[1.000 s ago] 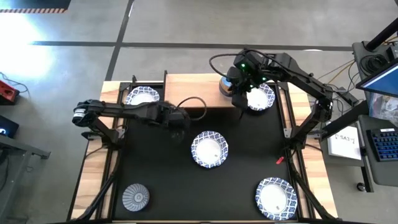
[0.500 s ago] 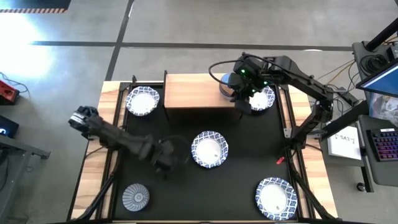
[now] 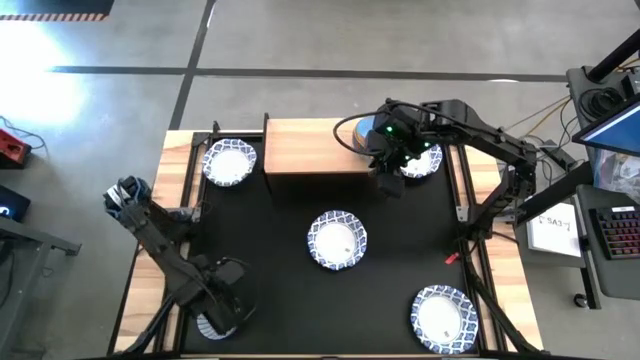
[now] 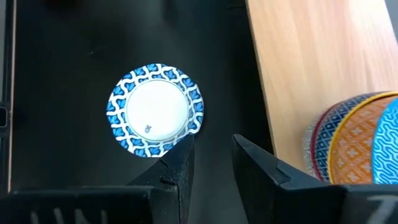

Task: Place and stack bowls onto a shelf
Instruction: Stack the dark blue bowl on top of the light blue bowl on the shelf

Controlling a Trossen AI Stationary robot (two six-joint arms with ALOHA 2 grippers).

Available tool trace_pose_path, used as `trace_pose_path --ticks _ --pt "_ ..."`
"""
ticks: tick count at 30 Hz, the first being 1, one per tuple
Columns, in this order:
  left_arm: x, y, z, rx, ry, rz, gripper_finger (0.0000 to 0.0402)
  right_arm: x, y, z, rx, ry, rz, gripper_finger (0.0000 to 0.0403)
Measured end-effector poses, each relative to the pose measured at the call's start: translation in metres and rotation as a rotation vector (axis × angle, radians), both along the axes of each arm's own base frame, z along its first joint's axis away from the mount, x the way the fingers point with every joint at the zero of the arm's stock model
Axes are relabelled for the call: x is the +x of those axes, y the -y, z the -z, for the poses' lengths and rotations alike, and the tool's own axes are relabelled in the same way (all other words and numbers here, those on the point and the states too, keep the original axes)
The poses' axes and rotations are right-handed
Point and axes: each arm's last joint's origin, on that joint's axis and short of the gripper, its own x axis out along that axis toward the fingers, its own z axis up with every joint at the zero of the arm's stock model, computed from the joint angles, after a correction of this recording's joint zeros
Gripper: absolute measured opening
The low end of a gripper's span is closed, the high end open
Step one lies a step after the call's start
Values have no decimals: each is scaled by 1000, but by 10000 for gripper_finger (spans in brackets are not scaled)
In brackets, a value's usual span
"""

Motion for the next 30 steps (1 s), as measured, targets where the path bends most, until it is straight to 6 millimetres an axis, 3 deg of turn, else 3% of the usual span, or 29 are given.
trace_pose_path --ticks 7,19,25,30 --pt "-16 6 14 -12 -87 -33 330 2 -8 0 6 0 -19 95" --pt "-21 2 58 -83 -131 -35 330 2 -10 0 5 -1 -27 95" --pt "-28 -6 74 -44 -174 -67 330 2 -10 0 5 -2 -28 95" --pt "-26 -2 83 -133 -161 -63 323 2 -10 0 3 -3 -30 95"
